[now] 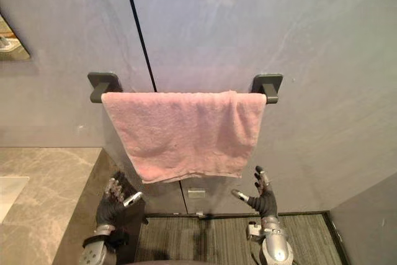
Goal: Organize washtable
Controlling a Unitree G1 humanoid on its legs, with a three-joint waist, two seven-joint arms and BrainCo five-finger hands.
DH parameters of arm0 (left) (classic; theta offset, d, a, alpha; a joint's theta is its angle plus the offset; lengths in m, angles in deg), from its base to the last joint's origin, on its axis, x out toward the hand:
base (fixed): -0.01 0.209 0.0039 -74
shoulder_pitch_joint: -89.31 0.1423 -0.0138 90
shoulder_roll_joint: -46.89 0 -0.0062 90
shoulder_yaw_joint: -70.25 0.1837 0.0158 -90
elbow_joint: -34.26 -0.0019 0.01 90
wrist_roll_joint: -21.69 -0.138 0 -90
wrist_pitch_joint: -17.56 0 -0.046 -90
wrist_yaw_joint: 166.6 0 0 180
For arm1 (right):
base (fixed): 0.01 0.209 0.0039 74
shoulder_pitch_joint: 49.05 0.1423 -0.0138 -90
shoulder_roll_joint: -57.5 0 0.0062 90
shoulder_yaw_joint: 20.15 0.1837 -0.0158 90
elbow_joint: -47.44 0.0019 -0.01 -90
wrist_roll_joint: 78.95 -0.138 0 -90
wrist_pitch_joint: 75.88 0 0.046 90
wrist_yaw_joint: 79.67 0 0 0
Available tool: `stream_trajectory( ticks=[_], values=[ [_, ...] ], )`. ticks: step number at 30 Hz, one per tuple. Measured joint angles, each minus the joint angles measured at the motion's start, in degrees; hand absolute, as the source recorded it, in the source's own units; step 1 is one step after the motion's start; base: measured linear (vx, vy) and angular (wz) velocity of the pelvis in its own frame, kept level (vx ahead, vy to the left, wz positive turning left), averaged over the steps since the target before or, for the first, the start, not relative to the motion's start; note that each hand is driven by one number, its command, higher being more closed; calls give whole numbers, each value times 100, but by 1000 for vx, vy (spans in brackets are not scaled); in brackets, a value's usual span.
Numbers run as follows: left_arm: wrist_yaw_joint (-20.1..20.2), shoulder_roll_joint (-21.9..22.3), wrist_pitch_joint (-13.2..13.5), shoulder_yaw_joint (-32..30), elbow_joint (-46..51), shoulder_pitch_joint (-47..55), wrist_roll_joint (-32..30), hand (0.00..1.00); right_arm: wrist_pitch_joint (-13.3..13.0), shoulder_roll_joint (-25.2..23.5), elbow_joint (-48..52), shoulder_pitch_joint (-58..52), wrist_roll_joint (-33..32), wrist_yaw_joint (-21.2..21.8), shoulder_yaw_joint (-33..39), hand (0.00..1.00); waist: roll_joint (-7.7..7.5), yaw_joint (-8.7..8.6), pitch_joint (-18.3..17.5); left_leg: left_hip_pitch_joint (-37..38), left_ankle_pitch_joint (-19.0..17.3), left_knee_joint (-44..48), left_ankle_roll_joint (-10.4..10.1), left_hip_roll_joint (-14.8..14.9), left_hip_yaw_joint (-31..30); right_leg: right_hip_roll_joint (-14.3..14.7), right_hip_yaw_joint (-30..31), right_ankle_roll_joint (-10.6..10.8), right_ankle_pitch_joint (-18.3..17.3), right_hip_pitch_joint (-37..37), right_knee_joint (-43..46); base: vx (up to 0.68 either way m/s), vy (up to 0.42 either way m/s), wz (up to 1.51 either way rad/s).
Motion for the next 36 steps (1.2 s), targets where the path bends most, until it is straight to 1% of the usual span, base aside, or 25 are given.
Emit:
stream_trajectory(
  ticks=[3, 4, 5, 7, 10, 15, 19, 20, 26, 34, 36],
  values=[
    [-46, -3, -56, 11, -583, -63, -234, 0, 6, -5, -676, 22, 183, -25, -6, 0, 5, 5, -27, 10, 33, -17, -50, -2, 27, -11, 0, -9, -24, 9, 77, 55, -15, -1],
    [-186, -4, -122, 6, -1111, -208, -420, 0, 38, -10, -1211, 28, 275, -75, -5, 0, 9, 14, -30, 11, 49, -26, -72, -3, 43, -19, -4, -3, -31, 10, 77, 35, -10, 1],
    [-196, -5, -127, 7, -1146, -217, -430, 0, 42, -10, -1247, 27, 291, -83, -6, 0, 9, 14, -30, 11, 49, -27, -72, -3, 46, -19, -5, -1, -33, 10, 77, 50, -14, 1],
    [-338, -7, -188, 3, -1600, -338, -594, 0, 133, -28, -1716, 58, 396, -156, 9, 0, 19, 20, -36, 22, 52, -46, -77, -7, 99, -32, -6, 21, -50, 12, 77, 17, -4, 0],
    [-461, -6, -219, -4, -2069, -464, -664, 0, 160, -37, -2155, 180, 390, -181, 45, 0, 29, 18, -41, 80, 70, -115, -105, -9, 152, -39, 2, 39, -62, 25, 81, 25, -7, -3],
    [-642, 3, -325, -136, -2950, -690, -865, 0, 248, -101, -2858, 476, 376, -368, 365, 0, 21, 20, -39, 113, 75, -154, -113, -23, 166, -49, 13, 42, -64, 31, 81, 0, 0, 0],
    [-758, 3, -331, -229, -3334, -721, -877, 0, 304, -115, -3345, 635, 323, -414, 513, 0, 10, 10, -35, 159, 132, -293, -161, -23, 171, -45, 19, 42, -64, 19, 75, 0, 0, 0],
    [-776, -6, -330, -255, -3450, -782, -882, 0, 361, -115, -3498, 658, 323, -445, 533, 0, -14, 24, -18, 176, 153, -335, -161, -25, 168, -43, 23, 42, -64, 20, 71, 0, 0, 0],
    [-785, -1, -325, -404, -3854, -1004, -994, 0, 385, -135, -4055, 924, 277, -538, 632, 0, -23, 10, 8, 255, 188, -445, -157, -38, 230, -33, 122, 42, -64, 10, 56, 8, -4, -6],
    [-803, -9, -327, -455, -4162, -1228, -1101, 0, 397, -119, -4477, 1186, 270, -556, 800, 0, -30, 8, 68, 309, 187, -450, -156, -48, 284, -26, 187, 42, -63, -2, 45, 4, -5, -3],
    [-825, -2, -324, -476, -4212, -1252, -1103, 0, 405, -110, -4540, 1224, 269, -556, 808, 0, -42, 22, 78, 317, 180, -450, -152, -44, 393, 8, 298, 34, -56, -39, 61, -13, -12, -20]
  ],
)
